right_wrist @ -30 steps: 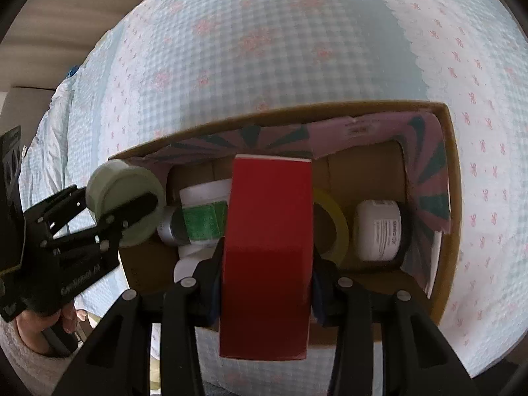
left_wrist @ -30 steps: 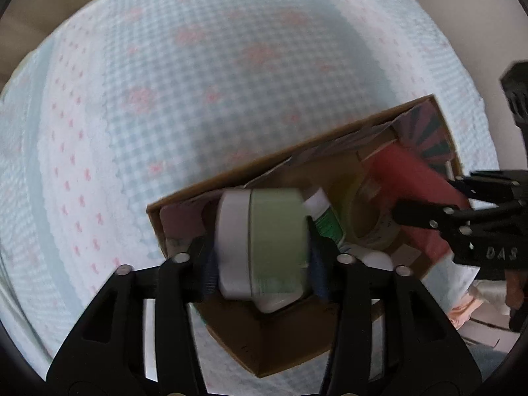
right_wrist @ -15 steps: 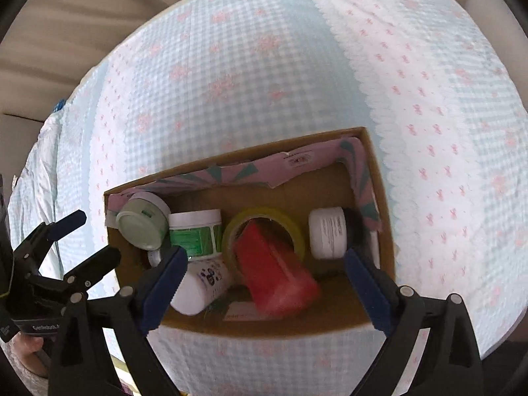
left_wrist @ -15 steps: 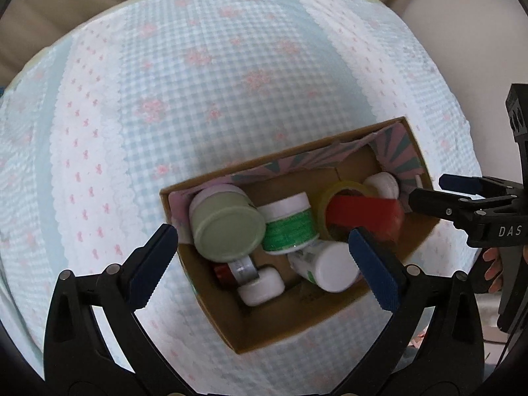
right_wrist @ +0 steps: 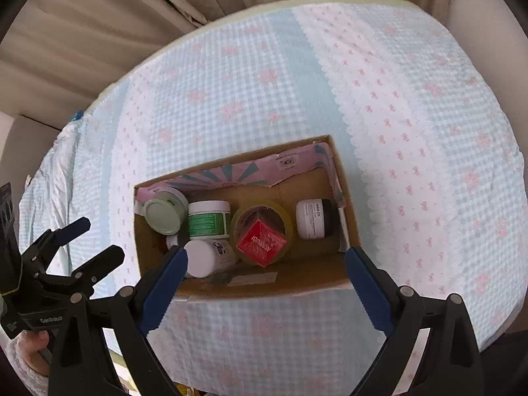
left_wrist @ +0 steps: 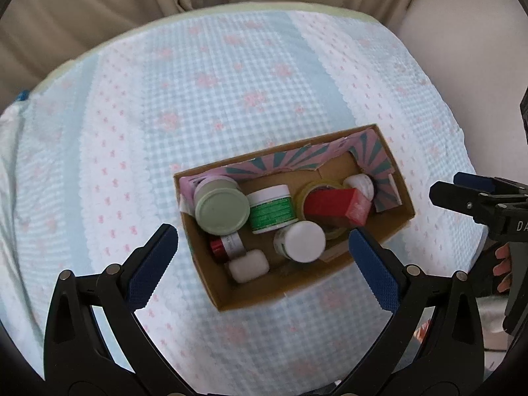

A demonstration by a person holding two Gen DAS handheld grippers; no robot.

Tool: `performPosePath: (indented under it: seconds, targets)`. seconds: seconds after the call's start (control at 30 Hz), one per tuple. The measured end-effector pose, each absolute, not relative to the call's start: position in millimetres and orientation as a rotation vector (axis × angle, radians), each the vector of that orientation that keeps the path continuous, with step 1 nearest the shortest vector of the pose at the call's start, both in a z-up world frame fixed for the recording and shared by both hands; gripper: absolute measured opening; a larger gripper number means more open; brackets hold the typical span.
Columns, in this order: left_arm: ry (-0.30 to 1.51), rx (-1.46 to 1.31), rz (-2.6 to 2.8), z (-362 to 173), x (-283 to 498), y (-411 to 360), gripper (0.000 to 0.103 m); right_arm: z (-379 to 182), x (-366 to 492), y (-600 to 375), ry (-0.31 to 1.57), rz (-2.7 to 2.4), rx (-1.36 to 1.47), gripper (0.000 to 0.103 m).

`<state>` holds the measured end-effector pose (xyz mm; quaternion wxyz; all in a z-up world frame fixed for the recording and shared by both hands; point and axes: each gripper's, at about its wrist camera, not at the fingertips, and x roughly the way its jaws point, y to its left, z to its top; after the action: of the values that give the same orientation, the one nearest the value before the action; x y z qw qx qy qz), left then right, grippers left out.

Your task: Organize rigid objects

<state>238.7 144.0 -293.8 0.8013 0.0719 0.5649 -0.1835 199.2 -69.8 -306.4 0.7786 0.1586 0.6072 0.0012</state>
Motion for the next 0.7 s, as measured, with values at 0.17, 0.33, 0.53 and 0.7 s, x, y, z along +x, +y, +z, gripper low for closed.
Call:
performPosePath:
  seconds: [0.17,0.33,0.53,0.7]
  targets:
    - [1.123,0.107,-0.330,-240,208,135,0.103,-271,181,-81,1.254,0.050,0.295,0.095]
    - [0.999,0.045,-0.248,-171,164,117,0.103,-199,156,-99,1.130,0.086,0.203,0.095]
    - [0.788,0.025,-0.170,-93,107,91,0.103,-105,112,-118,0.933,0.076,0.081,0.095]
    - [0.651,0.030,-0.124,-55,68,71,0.103,-60,77,-134,0.795,0.050,0.058,0.095]
